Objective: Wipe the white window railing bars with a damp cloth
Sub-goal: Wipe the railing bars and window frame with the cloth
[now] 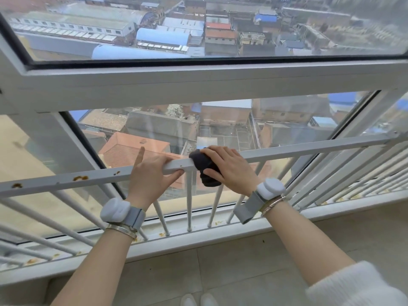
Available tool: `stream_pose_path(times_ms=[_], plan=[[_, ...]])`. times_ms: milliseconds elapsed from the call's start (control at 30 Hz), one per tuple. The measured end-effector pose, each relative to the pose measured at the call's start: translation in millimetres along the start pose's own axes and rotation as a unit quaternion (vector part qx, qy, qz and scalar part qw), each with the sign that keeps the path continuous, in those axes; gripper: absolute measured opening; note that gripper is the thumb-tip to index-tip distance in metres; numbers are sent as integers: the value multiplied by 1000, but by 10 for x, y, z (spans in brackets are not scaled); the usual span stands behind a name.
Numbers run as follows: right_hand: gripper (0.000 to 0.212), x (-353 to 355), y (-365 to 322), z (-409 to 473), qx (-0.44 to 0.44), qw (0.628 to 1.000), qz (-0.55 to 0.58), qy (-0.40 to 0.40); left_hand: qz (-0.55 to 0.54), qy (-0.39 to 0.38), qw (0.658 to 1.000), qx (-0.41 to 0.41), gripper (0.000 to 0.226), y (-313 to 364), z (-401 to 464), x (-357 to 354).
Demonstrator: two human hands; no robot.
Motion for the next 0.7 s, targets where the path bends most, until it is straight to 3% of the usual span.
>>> stream_pose_path(times_ms=[167, 333, 700], plan=[[58, 167, 417, -266, 6, 998, -23, -56, -11, -2, 1000, 9, 40, -10, -24, 14], [63, 297, 688, -477, -53, 997, 2, -54, -9, 1, 1000, 14, 56, -16, -19, 15], [58, -9, -28, 157, 9, 999, -29, -39, -14, -27, 999, 18, 73, 18, -16, 78]])
Point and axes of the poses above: each hand's wrist, its own z-axis towards the middle knuckle, its own x-axis out of the back of the hand, y = z × x, the point moved 10 cm from there along z, towards the middle knuckle, and after that the axes turned 12 degrees about x, right-handed, at the moved point
